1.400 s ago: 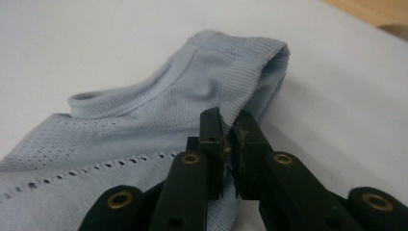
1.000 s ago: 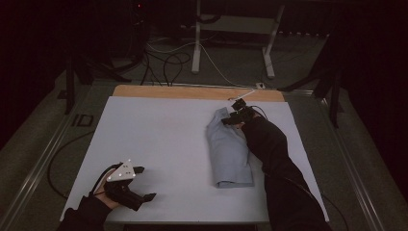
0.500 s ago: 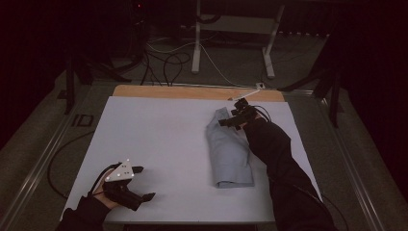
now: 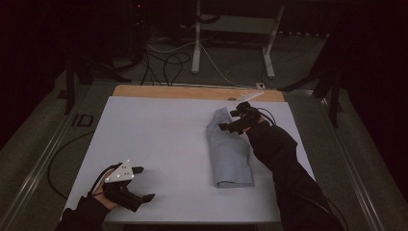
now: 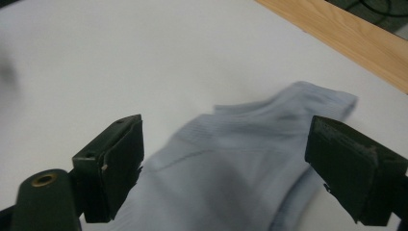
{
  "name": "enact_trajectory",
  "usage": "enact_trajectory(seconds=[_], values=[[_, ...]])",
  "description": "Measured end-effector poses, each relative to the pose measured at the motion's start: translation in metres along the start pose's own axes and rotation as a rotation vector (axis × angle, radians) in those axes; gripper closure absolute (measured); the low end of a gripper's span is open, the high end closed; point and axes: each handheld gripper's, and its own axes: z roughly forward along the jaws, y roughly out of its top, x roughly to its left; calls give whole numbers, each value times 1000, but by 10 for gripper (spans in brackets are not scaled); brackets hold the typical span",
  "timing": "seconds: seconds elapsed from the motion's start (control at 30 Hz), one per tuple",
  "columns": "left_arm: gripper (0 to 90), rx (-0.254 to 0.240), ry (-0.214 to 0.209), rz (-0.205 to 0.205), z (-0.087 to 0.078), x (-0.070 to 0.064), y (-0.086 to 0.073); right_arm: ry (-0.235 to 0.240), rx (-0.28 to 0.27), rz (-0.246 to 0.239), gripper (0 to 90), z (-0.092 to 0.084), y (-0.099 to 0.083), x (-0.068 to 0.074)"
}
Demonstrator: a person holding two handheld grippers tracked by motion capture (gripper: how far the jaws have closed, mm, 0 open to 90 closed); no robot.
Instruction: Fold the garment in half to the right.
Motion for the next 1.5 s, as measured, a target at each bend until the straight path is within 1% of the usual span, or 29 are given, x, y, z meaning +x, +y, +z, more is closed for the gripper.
enact_trajectory(seconds=[0.03,0.07,0.13,0.2,0.23,0.27,0.33,0.5,0.63,0.67,0.73,0.77,0.83,0.87,0.9,0.93,0.97,1.0,1.03,1.07,1.1,1.2,1.23,1.27,1.3,1.33,1.37,1.47,1.5], values=[[4,3,0,3,0,0,0,9,-9,-14,141,-4,-1,7],[4,1,1,1,0,1,0,9,-9,-14,141,-4,-1,7],[4,2,5,-1,-1,1,0,29,-18,-33,144,-9,-3,17],[4,4,3,2,-1,1,0,37,-20,-41,144,-10,-3,20],[4,0,3,0,-1,1,0,50,-27,-51,144,-12,-5,26],[4,0,3,0,-1,1,0,50,-27,-51,144,-12,-5,26],[4,0,4,-1,-1,1,0,71,-34,-75,139,-14,-8,36],[4,-2,3,0,-1,1,0,121,-50,-76,140,-17,-18,49],[4,-2,5,1,-2,2,0,146,-58,-95,229,-18,-28,59],[4,-3,6,-2,-2,2,0,146,-58,-95,229,-18,-28,59],[4,2,5,4,-2,2,-1,157,-55,-110,273,-19,-35,67],[4,2,5,5,-2,2,0,157,-55,-110,273,-19,-35,67],[4,-1,6,1,-2,1,0,165,-64,-127,325,-20,-39,74],[4,-1,5,2,-2,1,0,183,-68,-144,398,-22,-45,80],[4,2,6,5,-1,1,0,183,-68,-144,398,-22,-45,80],[4,4,5,5,-1,1,0,185,-53,-160,461,-22,-50,86],[4,5,4,4,-1,2,0,185,-53,-160,461,-22,-50,86],[4,4,6,3,-1,2,0,191,-47,-175,492,-22,-53,89],[4,2,5,2,-1,2,-1,197,-48,-181,589,-22,-58,93],[4,2,5,3,-2,2,-1,197,-48,-181,589,-22,-58,93],[4,4,5,6,-2,2,-1,201,-38,-203,652,-23,-61,96],[4,2,8,-1,-2,3,-1,212,-32,-208,716,-22,-64,99],[4,2,9,0,-2,3,-1,208,-22,-212,758,-22,-66,101],[4,5,9,2,-2,3,-1,200,-1,-238,855,-21,-69,103],[4,7,9,4,-2,3,-1,200,-1,-238,855,-21,-69,103],[4,6,9,1,-2,3,-1,200,15,-266,900,-22,-72,104],[4,6,9,1,-2,3,-1,200,15,-266,900,-22,-72,104],[4,9,7,5,-1,2,-1,195,50,-273,900,-21,-78,102],[4,10,7,6,-1,2,-1,200,61,-266,900,-20,-80,101]])
